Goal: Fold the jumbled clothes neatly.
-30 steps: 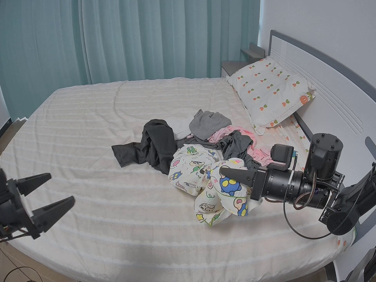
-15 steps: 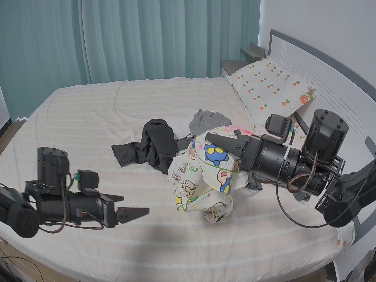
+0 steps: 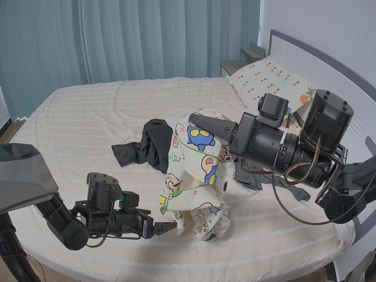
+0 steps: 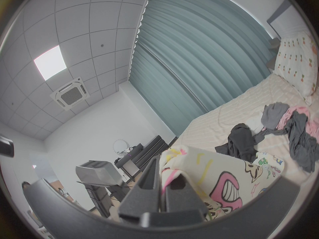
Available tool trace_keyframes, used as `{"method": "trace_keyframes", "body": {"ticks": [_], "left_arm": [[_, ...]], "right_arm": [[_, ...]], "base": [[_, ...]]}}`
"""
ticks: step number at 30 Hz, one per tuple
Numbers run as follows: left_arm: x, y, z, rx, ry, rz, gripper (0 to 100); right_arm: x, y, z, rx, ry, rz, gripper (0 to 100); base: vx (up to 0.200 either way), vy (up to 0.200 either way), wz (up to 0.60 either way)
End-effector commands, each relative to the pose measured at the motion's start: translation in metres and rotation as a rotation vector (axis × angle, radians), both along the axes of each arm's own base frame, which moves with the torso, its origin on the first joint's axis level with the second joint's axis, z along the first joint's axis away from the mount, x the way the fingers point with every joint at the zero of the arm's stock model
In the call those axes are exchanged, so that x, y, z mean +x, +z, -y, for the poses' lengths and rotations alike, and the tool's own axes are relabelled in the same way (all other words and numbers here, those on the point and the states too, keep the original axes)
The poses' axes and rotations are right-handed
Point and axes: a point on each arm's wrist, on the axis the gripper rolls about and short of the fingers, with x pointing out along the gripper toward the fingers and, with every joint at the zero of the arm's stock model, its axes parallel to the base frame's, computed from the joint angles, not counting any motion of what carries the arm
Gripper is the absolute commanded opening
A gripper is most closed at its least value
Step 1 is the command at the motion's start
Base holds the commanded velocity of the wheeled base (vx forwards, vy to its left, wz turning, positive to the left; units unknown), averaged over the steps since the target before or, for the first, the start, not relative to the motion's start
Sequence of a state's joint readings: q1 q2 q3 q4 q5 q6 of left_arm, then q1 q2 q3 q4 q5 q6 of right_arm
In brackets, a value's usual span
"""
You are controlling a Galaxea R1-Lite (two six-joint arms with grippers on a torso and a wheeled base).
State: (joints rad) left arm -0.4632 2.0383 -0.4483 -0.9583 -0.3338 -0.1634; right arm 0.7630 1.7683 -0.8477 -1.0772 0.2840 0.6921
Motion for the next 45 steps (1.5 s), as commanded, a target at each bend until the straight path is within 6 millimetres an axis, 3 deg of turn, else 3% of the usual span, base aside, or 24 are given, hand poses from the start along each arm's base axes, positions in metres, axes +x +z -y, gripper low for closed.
{"method": "trace_keyframes", "body": {"ticks": [1, 13, 25, 31, 32, 45], "left_arm": [[0.002, -0.031, 0.019, -0.041, 0.020, -0.057, 100], [0.020, -0.075, 0.029, 0.017, 0.203, 0.058, 100], [0.043, -0.085, 0.044, -0.012, 0.238, 0.112, 100], [0.061, -0.084, 0.059, -0.138, 0.326, 0.102, 100], [0.063, -0.083, 0.060, -0.154, 0.337, 0.101, 0], [0.051, -0.085, 0.047, -0.145, 0.386, 0.102, 0]], "right_arm": [[-0.003, 0.000, -0.005, 0.021, 0.022, -0.031, 0], [-0.003, -0.005, -0.005, 0.012, 0.024, -0.046, 0], [-0.003, -0.009, -0.004, 0.001, 0.022, -0.057, 0], [-0.004, -0.014, 0.000, -0.012, 0.012, -0.071, 0], [-0.003, -0.015, 0.002, -0.015, 0.004, -0.075, 0], [0.003, -0.019, 0.024, -0.027, -0.059, -0.089, 0]], "base": [[0.000, 0.000, 0.00], [0.000, 0.000, 0.00], [0.000, 0.000, 0.00], [0.000, 0.000, 0.00], [0.000, 0.000, 0.00], [0.000, 0.000, 0.00]]}}
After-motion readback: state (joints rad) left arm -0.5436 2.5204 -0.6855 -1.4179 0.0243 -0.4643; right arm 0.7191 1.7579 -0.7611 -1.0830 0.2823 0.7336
